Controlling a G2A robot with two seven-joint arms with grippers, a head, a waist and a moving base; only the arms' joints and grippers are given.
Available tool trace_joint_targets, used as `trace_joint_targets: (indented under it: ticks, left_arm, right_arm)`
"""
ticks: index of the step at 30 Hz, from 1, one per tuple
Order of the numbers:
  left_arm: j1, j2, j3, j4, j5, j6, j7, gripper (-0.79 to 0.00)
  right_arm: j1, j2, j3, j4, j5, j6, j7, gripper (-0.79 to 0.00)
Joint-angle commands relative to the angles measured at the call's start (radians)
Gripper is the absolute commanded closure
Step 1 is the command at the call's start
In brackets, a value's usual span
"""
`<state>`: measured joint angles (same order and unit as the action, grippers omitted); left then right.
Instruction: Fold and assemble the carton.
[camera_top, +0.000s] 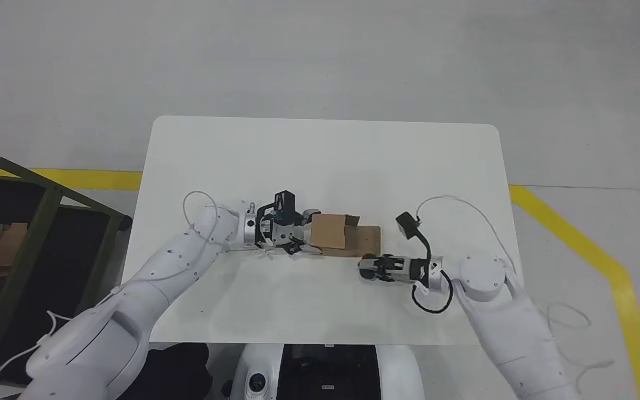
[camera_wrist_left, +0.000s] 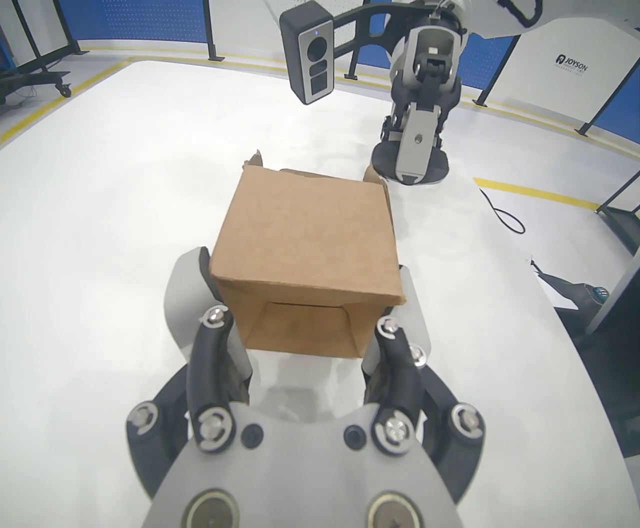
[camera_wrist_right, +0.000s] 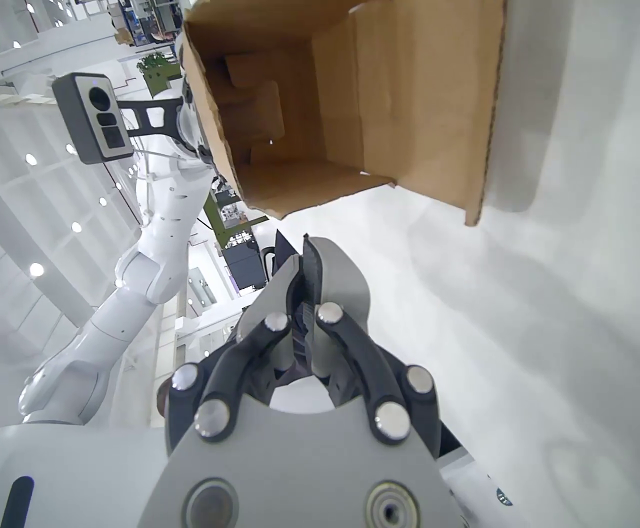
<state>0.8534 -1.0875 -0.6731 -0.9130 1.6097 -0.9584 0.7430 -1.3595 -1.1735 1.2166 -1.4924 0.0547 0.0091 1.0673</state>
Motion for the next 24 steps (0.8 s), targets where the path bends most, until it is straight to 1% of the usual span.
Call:
trace_joint_targets:
  ticks: [1,5,7,9,17,24]
  left_arm:
    - [0.003,0.001,-0.003,-0.004,0.0,0.003,0.001,-0.545]
    - [0.009,0.005,-0.009,-0.015,0.004,0.006,0.002,-0.554]
    - [0.012,0.007,-0.011,-0.021,0.007,0.008,0.002,-0.563]
    - [0.015,0.009,-0.014,-0.027,0.011,0.01,0.002,-0.566]
    - [0.028,0.015,-0.02,-0.049,0.022,0.015,-0.002,-0.57]
    - [0.035,0.016,-0.025,-0.067,0.019,0.016,-0.007,-0.57]
  right_arm:
    - [0.012,-0.002,-0.014,0.014,-0.005,0.001,-0.017,0.0]
    - [0.049,-0.008,-0.044,0.046,-0.024,-0.011,-0.071,0.0]
    - [0.062,-0.01,-0.046,0.059,-0.026,-0.033,-0.116,0.0]
    - [0.069,-0.012,-0.049,0.07,-0.02,-0.055,-0.137,0.0]
    - [0.095,-0.017,-0.081,0.092,0.005,-0.085,-0.146,0.0]
    - [0.15,-0.036,-0.15,0.154,0.045,-0.11,-0.154,0.0]
